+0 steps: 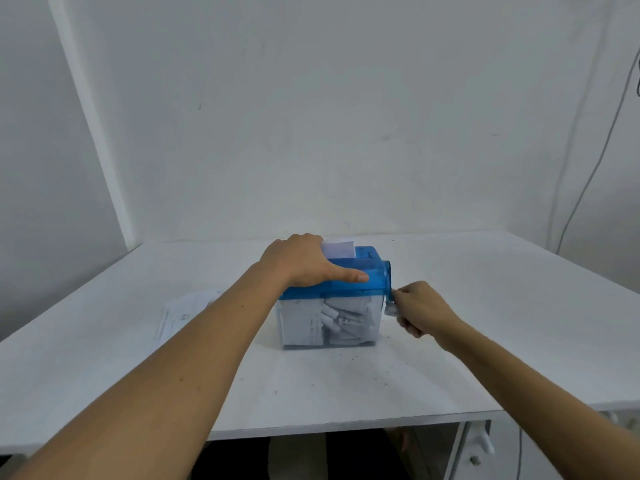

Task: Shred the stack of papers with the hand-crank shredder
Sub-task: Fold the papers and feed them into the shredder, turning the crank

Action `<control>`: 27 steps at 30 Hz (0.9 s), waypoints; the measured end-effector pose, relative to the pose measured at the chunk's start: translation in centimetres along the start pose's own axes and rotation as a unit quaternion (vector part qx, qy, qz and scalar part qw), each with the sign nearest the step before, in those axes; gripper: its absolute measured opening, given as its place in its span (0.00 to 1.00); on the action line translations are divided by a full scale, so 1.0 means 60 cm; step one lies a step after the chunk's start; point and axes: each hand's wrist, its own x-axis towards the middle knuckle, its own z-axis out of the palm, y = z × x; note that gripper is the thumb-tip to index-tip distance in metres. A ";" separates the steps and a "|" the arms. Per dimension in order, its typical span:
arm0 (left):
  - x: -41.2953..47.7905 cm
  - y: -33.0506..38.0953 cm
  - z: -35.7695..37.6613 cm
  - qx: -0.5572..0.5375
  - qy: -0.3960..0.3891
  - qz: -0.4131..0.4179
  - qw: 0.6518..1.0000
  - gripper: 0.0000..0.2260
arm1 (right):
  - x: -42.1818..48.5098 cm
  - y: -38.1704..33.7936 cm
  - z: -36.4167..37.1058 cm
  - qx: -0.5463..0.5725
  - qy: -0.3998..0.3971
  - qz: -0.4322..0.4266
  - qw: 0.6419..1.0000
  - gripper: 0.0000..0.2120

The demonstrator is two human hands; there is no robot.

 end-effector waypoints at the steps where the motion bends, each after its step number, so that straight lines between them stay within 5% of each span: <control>1: -0.002 0.001 -0.002 0.002 -0.004 -0.003 1.000 0.43 | -0.010 -0.008 -0.008 -0.014 -0.009 -0.006 1.000 0.18; 7: -0.001 0.000 0.000 -0.002 -0.013 0.000 1.000 0.46 | -0.044 -0.059 -0.077 -0.022 -0.095 -0.061 0.993 0.23; 16: -0.002 -0.001 -0.002 -0.018 -0.010 0.000 1.000 0.44 | 0.014 -0.095 -0.140 -0.043 -0.156 -0.177 0.971 0.17; 27: -0.007 0.001 -0.001 -0.018 -0.003 -0.002 1.000 0.49 | 0.115 -0.100 -0.077 0.037 0.071 -0.198 0.977 0.21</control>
